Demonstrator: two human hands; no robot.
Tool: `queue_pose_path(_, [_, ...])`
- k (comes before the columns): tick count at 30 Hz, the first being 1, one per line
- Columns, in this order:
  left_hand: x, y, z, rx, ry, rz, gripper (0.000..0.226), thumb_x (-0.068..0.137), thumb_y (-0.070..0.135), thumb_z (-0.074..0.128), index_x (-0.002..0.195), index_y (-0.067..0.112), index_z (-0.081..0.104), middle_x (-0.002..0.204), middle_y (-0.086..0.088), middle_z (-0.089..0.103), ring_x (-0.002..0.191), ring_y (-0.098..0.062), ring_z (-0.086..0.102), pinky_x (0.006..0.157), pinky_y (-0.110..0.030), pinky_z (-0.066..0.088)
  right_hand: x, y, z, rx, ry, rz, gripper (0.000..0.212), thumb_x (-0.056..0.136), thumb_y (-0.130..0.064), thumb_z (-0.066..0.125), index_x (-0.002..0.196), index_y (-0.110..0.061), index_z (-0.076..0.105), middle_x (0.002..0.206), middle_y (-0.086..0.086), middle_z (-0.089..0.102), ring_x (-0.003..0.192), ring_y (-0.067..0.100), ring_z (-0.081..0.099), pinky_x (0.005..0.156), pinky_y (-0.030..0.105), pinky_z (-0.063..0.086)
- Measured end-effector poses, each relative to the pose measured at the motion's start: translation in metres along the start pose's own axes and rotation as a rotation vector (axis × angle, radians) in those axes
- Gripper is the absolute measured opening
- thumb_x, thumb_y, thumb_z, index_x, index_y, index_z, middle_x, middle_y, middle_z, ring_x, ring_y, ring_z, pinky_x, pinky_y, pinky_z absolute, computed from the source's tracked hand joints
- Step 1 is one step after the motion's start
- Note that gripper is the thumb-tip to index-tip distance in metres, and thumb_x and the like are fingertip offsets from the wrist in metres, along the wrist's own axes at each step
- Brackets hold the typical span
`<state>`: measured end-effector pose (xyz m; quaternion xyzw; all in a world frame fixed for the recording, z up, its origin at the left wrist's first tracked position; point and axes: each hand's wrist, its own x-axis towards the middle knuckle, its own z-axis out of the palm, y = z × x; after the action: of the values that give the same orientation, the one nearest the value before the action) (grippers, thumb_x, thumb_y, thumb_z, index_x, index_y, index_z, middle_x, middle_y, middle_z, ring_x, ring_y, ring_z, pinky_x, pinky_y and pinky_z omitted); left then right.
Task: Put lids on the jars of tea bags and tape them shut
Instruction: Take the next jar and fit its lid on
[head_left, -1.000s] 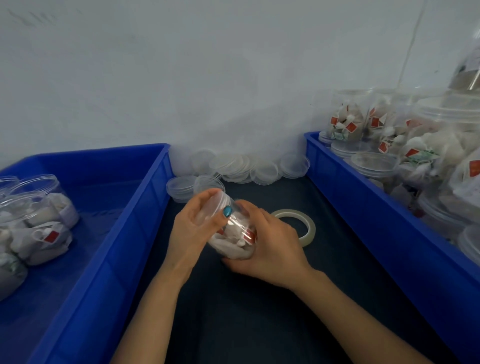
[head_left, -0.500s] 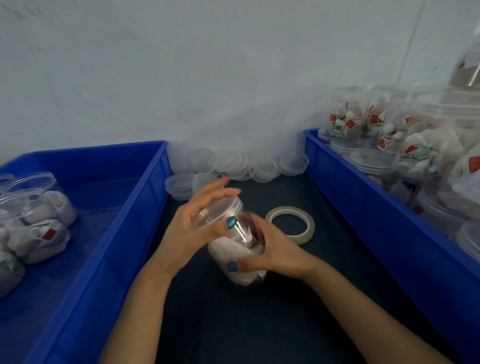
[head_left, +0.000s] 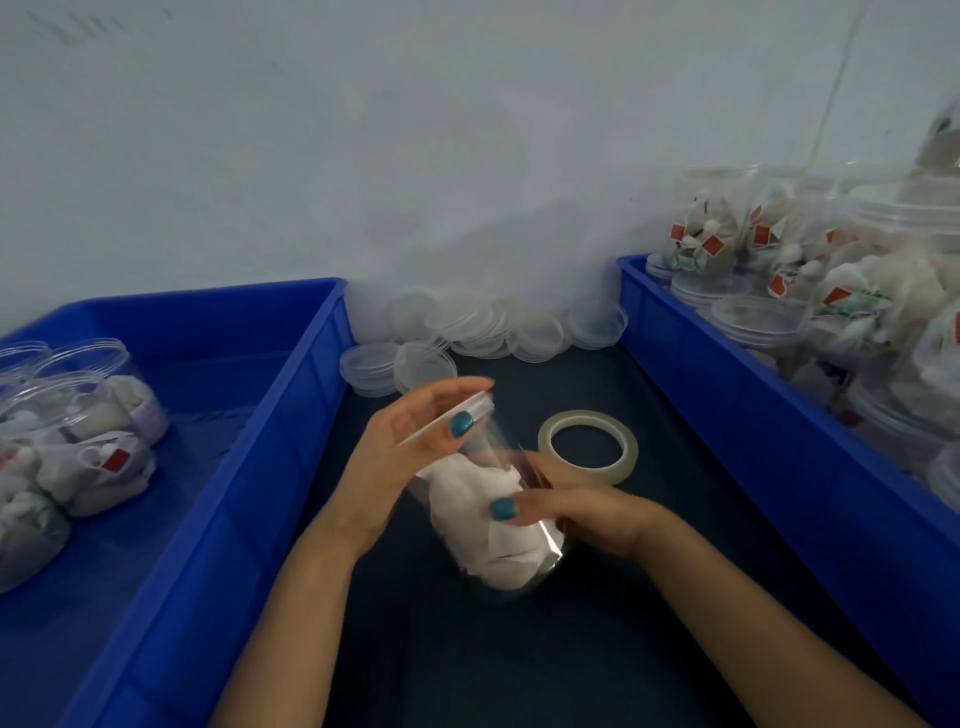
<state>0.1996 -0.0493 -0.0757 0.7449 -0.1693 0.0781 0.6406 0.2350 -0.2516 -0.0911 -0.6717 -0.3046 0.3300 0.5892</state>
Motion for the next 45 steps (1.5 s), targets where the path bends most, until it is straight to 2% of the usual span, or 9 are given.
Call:
queue_pose_path(5, [0.004, -0.002, 0.001, -0.065, 0.075, -0.001, 0.070, 0.072, 0.065, 0.076, 0.134, 0.036, 0.061, 0.141, 0.008, 0.060, 0.131, -0.014, 0.056, 0.098, -0.034, 0.053, 0.006, 0.004, 0.003, -0.114, 0.174, -0.061, 0.067, 0.062, -0.042, 0.082, 0.125, -0.038, 0.057, 0.116, -0.015, 0.070, 0.107, 0.004, 0.067, 0.091, 0.029, 0.056])
queue_pose_path(10, [0.008, -0.010, 0.006, -0.010, 0.209, -0.045, 0.067, 0.063, 0.061, 0.081, 0.126, 0.046, 0.063, 0.134, 0.016, 0.063, 0.126, -0.006, 0.058, 0.103, -0.037, 0.051, 0.013, 0.007, 0.020, -0.915, 0.728, -0.220, 0.105, 0.059, -0.058, 0.084, 0.147, -0.042, 0.029, 0.134, -0.019, 0.053, 0.117, 0.004, 0.052, 0.095, 0.029, 0.048])
queue_pose_path(17, [0.006, -0.006, 0.010, 0.044, 0.247, -0.010, 0.052, 0.068, 0.049, 0.081, 0.117, 0.041, 0.067, 0.121, 0.019, 0.068, 0.113, -0.006, 0.065, 0.081, -0.020, 0.056, 0.011, 0.005, 0.016, -0.826, 0.613, -0.225, 0.100, 0.055, -0.064, 0.081, 0.143, -0.042, 0.038, 0.121, -0.021, 0.061, 0.106, 0.001, 0.060, 0.092, 0.032, 0.053])
queue_pose_path(23, [0.006, -0.005, 0.011, 0.190, 0.191, 0.028, 0.064, 0.071, 0.045, 0.085, 0.129, 0.030, 0.061, 0.130, 0.016, 0.064, 0.123, -0.005, 0.058, 0.097, -0.031, 0.055, 0.011, 0.011, 0.006, -0.631, 0.476, -0.201, 0.101, 0.056, -0.057, 0.084, 0.144, -0.042, 0.038, 0.125, -0.019, 0.062, 0.112, 0.005, 0.063, 0.097, 0.036, 0.054])
queue_pose_path(29, [0.008, -0.007, 0.015, 0.271, 0.168, 0.064, 0.079, 0.071, 0.047, 0.087, 0.139, 0.036, 0.049, 0.136, 0.023, 0.055, 0.126, 0.005, 0.052, 0.098, -0.017, 0.048, 0.007, 0.021, -0.021, -0.864, 0.372, -0.059, 0.133, 0.053, -0.075, 0.080, 0.157, -0.034, 0.009, 0.162, -0.012, 0.015, 0.151, 0.007, 0.009, 0.127, 0.040, 0.011])
queue_pose_path(32, [0.008, -0.009, 0.023, 0.327, 0.270, 0.080, 0.079, 0.069, 0.059, 0.078, 0.138, 0.033, 0.050, 0.135, 0.022, 0.054, 0.126, 0.005, 0.050, 0.099, -0.016, 0.045, -0.009, 0.029, -0.047, -1.089, 0.380, 0.069, 0.121, 0.062, -0.072, 0.079, 0.157, -0.029, 0.016, 0.164, -0.007, 0.013, 0.152, 0.009, 0.001, 0.123, 0.033, -0.003])
queue_pose_path(37, [0.005, -0.013, 0.041, 0.438, 0.215, 0.150, 0.071, 0.073, 0.065, 0.073, 0.135, 0.038, 0.049, 0.144, 0.020, 0.044, 0.134, 0.004, 0.040, 0.106, -0.016, 0.040, -0.036, 0.038, -0.083, -1.019, 0.559, 0.145, 0.047, 0.079, -0.042, 0.082, 0.119, -0.035, 0.058, 0.130, -0.011, 0.053, 0.132, 0.011, 0.041, 0.108, 0.026, 0.036])
queue_pose_path(42, [0.003, -0.016, 0.054, 0.765, 0.270, 0.182, 0.069, 0.081, 0.064, 0.062, 0.141, 0.036, 0.045, 0.159, 0.008, 0.026, 0.139, -0.001, 0.030, 0.105, -0.017, 0.032, -0.030, 0.038, -0.072, -1.100, 0.594, 0.053, 0.015, 0.094, -0.028, 0.067, 0.095, -0.037, 0.055, 0.118, -0.013, 0.060, 0.120, 0.005, 0.050, 0.111, 0.032, 0.039])
queue_pose_path(45, [0.002, -0.015, 0.057, 1.064, 0.372, 0.377, 0.053, 0.091, 0.051, 0.059, 0.136, 0.025, 0.051, 0.152, -0.004, 0.039, 0.137, -0.020, 0.040, 0.107, -0.034, 0.036, -0.029, 0.029, -0.062, -0.728, 0.762, -0.072, 0.011, 0.102, -0.026, 0.052, 0.095, -0.034, 0.048, 0.093, -0.008, 0.064, 0.083, 0.007, 0.060, 0.081, 0.039, 0.055])
